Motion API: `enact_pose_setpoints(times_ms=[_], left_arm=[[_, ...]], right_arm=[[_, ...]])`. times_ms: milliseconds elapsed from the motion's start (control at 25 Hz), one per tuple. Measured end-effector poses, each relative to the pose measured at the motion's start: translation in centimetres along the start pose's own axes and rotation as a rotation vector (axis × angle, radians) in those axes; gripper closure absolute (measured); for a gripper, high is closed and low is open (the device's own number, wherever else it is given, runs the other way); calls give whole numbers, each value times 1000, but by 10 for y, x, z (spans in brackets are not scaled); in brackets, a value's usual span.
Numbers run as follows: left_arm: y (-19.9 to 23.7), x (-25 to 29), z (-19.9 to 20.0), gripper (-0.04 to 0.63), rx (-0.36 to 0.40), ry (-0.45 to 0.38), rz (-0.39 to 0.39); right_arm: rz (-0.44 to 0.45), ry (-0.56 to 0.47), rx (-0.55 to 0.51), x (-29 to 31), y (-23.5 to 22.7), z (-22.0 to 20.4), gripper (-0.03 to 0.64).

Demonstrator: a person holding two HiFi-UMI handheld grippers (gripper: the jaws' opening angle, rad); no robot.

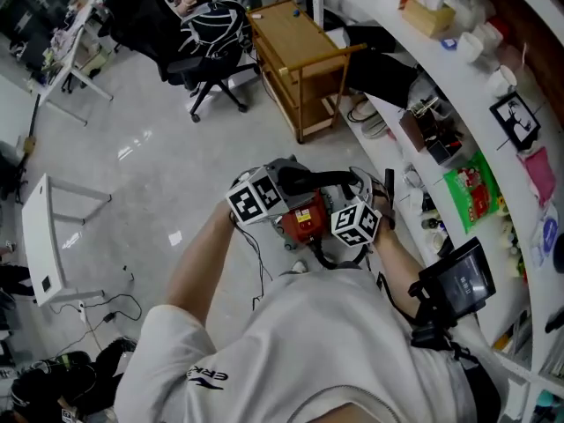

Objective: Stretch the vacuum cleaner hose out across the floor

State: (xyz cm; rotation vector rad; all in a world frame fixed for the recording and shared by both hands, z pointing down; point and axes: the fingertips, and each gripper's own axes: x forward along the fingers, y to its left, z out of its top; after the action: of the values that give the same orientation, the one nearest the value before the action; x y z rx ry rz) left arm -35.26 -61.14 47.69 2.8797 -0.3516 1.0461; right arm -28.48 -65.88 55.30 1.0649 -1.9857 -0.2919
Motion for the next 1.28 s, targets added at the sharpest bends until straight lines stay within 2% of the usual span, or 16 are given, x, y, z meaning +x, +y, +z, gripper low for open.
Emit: enact_pose_setpoints(times_ms=[280, 560, 1000, 1280], left_arm=[[-28, 14, 26, 425, 198, 6, -171], [-81, 34, 55, 425, 392, 9, -328], [-197, 91, 107, 425, 603, 7, -567], [-278, 129, 144, 425, 730, 20, -645]], right_arm=[[-133, 110, 144, -47, -3, -33, 459], [-291, 209, 291, -114, 1, -75, 459], [-489, 359, 489, -234, 21, -173, 459], [-581, 405, 591, -311, 28, -235, 459]])
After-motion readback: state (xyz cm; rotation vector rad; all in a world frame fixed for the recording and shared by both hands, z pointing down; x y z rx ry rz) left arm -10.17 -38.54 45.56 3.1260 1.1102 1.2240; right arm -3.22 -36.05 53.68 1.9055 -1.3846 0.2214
